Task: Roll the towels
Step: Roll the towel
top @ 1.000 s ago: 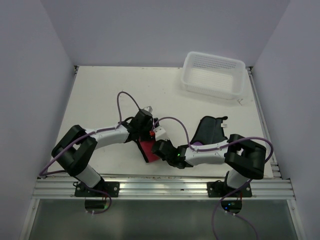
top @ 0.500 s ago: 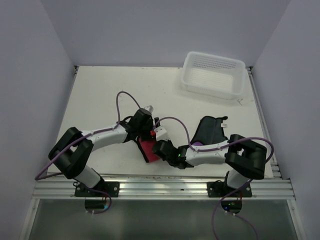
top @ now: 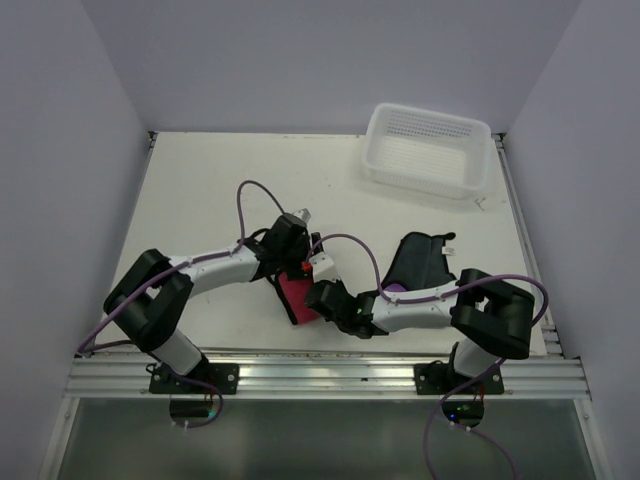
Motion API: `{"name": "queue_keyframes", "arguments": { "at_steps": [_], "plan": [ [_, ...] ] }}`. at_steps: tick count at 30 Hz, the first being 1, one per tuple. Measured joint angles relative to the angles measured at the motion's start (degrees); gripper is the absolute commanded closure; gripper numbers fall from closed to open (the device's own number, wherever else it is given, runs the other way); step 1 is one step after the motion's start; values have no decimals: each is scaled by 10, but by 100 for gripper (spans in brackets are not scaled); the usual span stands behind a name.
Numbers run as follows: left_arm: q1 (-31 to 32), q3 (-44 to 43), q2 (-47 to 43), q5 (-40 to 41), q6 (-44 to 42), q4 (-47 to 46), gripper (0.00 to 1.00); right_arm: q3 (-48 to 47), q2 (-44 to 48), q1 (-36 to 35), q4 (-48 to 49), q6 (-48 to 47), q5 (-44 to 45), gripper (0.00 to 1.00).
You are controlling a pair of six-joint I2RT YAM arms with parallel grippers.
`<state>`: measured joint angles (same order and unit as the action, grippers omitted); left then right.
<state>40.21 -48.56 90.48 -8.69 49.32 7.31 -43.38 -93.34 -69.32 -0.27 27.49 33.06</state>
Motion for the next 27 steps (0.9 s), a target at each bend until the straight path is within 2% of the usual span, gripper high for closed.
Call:
{"name": "queue_keyframes", "arguments": {
  "at_steps": [6, 12, 17, 23, 27],
  "plan": [
    [-1, -1, 35, 2, 0, -2, 41, 0, 0, 0, 1, 0, 0, 100],
    [-5, -8, 49, 5, -5, -4, 53, 8, 4, 0, 7, 1, 1, 100],
    [-6, -25, 67, 16, -12, 4, 69, 12, 7, 0, 9, 1, 5, 100],
    [-8, -32, 76, 17, -21, 5, 67, 12, 8, 1, 8, 1, 7, 100],
    [-8, -32, 76, 20, -24, 8, 79, 12, 8, 1, 8, 1, 7, 100]
  ]
}}
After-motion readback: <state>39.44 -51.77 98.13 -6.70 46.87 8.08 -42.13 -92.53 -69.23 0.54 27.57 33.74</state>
